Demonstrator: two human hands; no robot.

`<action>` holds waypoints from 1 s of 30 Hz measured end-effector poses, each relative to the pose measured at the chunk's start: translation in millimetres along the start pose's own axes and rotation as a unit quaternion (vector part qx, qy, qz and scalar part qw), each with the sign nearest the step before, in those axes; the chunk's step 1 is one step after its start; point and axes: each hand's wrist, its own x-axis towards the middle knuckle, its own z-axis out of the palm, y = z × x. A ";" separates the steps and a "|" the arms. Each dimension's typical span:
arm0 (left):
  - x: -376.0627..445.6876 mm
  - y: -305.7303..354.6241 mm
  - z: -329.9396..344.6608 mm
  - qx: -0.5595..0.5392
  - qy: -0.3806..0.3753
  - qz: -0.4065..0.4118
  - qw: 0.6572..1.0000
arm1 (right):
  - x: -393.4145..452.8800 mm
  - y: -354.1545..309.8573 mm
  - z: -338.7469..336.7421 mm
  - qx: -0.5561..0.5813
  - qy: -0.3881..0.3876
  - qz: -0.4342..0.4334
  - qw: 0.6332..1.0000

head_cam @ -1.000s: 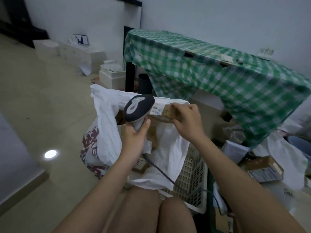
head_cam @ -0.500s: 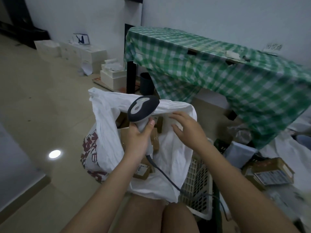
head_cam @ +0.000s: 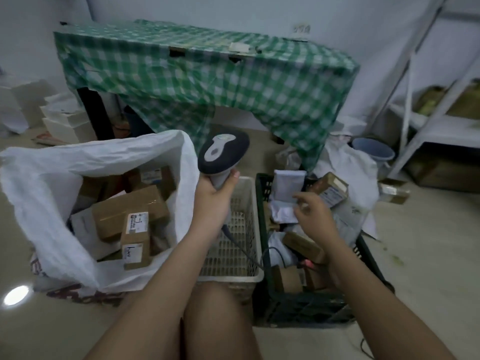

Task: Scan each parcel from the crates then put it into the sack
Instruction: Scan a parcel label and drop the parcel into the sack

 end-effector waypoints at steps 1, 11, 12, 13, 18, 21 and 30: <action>0.0 -6.7 13.4 0.005 -0.021 -0.003 1.000 | -0.6 15.8 -3.5 0.013 0.006 0.036 0.999; 63.3 -98.3 135.8 0.112 -0.167 -0.048 0.978 | 73.3 155.3 -8.6 0.007 0.022 0.170 0.985; 75.4 -107.9 145.2 0.116 -0.170 -0.052 0.977 | 86.5 169.6 -4.9 -0.006 0.015 0.181 0.983; 87.5 -116.6 154.6 0.119 -0.171 -0.057 0.976 | 99.5 182.9 -0.8 -0.021 0.004 0.191 0.981; 145.9 -161.6 195.5 0.110 -0.169 -0.075 0.977 | 159.2 242.4 25.0 -0.101 -0.004 0.226 0.969; 171.8 -189.9 210.7 0.097 -0.165 -0.078 0.978 | 190.6 265.6 35.0 -0.158 0.034 0.229 0.960; 192.3 -238.1 218.5 0.074 -0.157 -0.100 0.980 | 249.8 307.1 37.9 -0.147 0.038 0.200 0.968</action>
